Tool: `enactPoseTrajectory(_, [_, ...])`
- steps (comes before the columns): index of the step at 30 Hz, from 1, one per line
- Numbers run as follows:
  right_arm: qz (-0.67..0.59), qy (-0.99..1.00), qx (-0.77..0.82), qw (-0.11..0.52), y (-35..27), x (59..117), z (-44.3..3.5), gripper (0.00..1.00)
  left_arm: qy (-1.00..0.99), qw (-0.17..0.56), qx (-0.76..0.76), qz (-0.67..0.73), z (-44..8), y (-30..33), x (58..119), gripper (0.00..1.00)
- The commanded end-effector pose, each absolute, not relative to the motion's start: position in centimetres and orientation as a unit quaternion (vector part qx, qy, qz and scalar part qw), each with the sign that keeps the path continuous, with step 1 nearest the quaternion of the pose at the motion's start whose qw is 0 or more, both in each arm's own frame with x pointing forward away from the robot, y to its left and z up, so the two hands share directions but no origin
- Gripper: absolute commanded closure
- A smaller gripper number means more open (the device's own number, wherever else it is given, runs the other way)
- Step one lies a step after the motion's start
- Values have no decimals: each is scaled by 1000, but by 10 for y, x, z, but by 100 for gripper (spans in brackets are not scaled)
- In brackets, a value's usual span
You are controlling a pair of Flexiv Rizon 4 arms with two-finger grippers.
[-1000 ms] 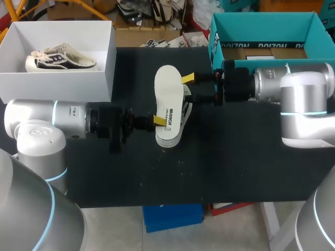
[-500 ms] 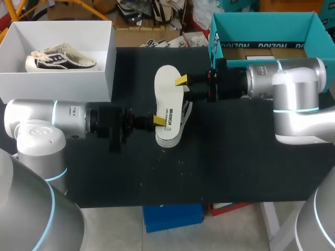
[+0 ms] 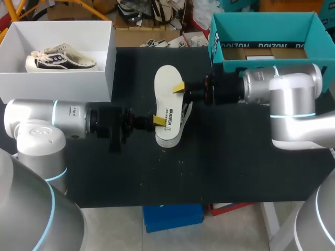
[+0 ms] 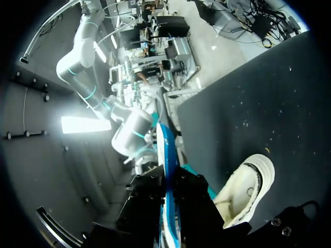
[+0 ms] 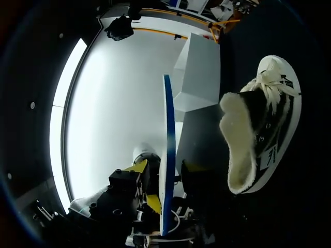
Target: Take the shoe out of the shoebox, open the shoe tongue, remove and reinsert the insole, then place the shoe into the shoebox
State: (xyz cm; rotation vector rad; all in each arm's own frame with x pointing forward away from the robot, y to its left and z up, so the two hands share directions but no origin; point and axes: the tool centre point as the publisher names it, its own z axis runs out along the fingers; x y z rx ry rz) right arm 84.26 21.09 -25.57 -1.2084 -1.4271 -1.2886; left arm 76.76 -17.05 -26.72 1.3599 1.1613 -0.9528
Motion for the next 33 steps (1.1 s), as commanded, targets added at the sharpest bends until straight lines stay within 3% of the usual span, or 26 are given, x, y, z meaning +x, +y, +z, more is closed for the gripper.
enactPoseTrajectory(1, [-511,-572,-481,425,215,843,-259,100,487,530,570,-397,-268,-172,767,100])
enactPoseTrajectory(7, [-511,-572,-481,425,215,843,-259,100,497,524,574,-386,-265,-171,767,97])
enactPoseTrajectory(8, [-511,-572,-481,425,215,843,-259,100,504,517,581,-376,-264,-170,769,0])
enactPoseTrajectory(21, [-511,-572,-481,425,215,843,-259,100,509,267,803,-159,-209,-104,761,0])
enactPoseTrajectory(27, [-511,-572,-481,425,215,843,-259,100,487,149,860,-39,-191,-100,744,0])
enactPoseTrajectory(33, [-511,-572,-481,425,215,843,-259,100,487,149,860,-39,-191,-100,744,0])
